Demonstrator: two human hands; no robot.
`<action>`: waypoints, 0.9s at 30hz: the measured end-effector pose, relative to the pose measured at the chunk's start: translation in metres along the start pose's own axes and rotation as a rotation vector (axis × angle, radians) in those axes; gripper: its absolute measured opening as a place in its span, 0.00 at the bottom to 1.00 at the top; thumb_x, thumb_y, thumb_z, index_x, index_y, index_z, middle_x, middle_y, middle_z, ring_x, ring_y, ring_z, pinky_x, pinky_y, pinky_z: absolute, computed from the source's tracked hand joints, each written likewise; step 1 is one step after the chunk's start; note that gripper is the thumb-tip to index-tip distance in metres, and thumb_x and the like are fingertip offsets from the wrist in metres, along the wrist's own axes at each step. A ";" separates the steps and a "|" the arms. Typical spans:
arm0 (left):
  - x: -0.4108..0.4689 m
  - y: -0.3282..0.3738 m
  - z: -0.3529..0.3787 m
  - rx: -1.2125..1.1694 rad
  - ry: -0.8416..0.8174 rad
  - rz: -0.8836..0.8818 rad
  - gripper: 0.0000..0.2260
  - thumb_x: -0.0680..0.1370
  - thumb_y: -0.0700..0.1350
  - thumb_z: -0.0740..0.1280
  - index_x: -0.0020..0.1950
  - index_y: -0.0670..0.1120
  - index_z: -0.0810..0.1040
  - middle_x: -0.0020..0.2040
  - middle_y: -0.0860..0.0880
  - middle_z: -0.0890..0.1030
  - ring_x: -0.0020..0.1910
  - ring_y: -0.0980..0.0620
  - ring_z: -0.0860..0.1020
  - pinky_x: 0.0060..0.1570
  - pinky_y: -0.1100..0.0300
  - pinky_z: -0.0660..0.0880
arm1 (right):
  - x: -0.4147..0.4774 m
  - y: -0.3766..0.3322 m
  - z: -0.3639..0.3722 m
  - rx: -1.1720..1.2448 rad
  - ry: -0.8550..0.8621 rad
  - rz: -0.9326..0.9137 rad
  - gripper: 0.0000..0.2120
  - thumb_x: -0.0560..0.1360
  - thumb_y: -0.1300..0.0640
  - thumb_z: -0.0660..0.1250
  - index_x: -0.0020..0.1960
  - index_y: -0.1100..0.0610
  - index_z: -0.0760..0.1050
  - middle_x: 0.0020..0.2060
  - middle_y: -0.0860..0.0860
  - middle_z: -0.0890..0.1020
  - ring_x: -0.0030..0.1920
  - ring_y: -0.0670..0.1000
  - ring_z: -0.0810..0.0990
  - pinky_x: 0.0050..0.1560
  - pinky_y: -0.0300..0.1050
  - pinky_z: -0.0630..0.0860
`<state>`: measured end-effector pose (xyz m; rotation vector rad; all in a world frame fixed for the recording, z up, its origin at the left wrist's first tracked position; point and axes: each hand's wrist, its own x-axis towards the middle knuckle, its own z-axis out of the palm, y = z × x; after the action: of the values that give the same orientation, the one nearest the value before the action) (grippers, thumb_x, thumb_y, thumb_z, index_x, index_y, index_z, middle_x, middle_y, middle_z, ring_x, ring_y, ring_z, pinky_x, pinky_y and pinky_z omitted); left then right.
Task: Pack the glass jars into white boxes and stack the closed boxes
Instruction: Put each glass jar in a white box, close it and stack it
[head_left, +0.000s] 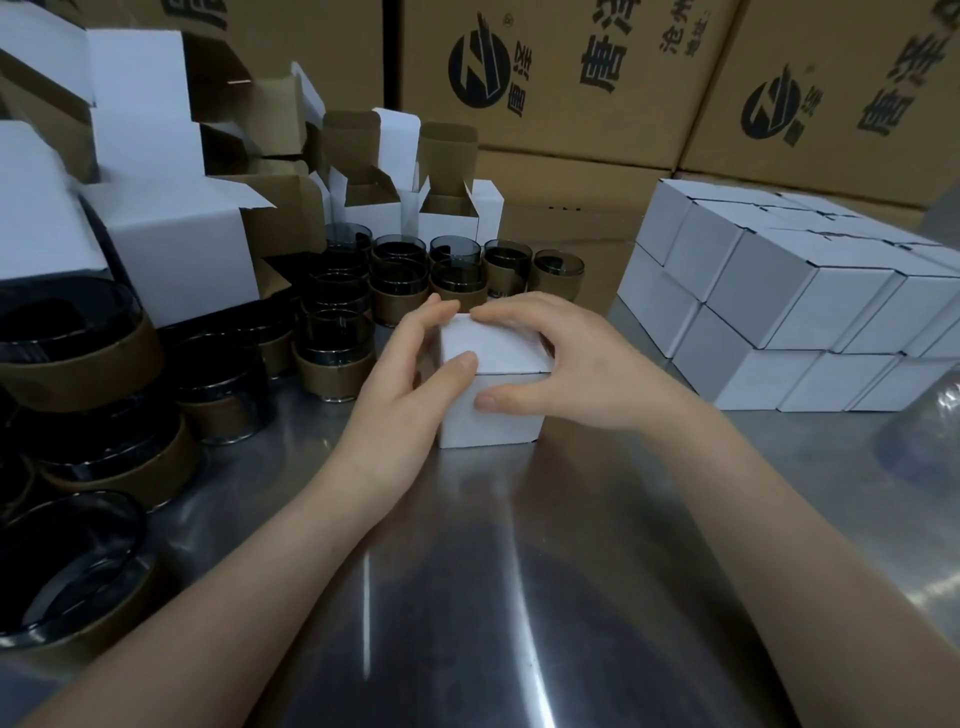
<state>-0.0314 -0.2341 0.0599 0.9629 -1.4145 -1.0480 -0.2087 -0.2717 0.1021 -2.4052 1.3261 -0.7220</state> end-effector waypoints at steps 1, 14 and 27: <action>0.000 0.000 0.000 0.003 -0.002 -0.001 0.22 0.73 0.52 0.64 0.68 0.55 0.71 0.73 0.54 0.69 0.71 0.58 0.67 0.72 0.49 0.65 | 0.000 0.001 -0.001 -0.044 0.033 0.020 0.31 0.66 0.41 0.76 0.67 0.44 0.73 0.61 0.39 0.74 0.60 0.38 0.70 0.59 0.36 0.68; -0.004 -0.001 0.006 0.276 -0.038 0.033 0.06 0.77 0.43 0.67 0.53 0.50 0.81 0.64 0.56 0.71 0.62 0.63 0.69 0.62 0.64 0.64 | 0.011 0.043 -0.036 -0.271 0.585 0.532 0.30 0.70 0.45 0.72 0.70 0.52 0.71 0.63 0.57 0.73 0.61 0.60 0.75 0.57 0.49 0.70; -0.006 -0.001 0.009 0.371 -0.073 0.074 0.06 0.76 0.41 0.69 0.52 0.48 0.82 0.64 0.55 0.73 0.45 0.62 0.69 0.48 0.75 0.61 | 0.092 0.054 -0.071 -0.443 0.580 0.560 0.19 0.72 0.54 0.69 0.57 0.63 0.71 0.63 0.61 0.67 0.39 0.60 0.70 0.41 0.49 0.67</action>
<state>-0.0394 -0.2281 0.0569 1.1344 -1.7298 -0.7858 -0.2448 -0.3798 0.1606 -1.9803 2.4812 -1.0792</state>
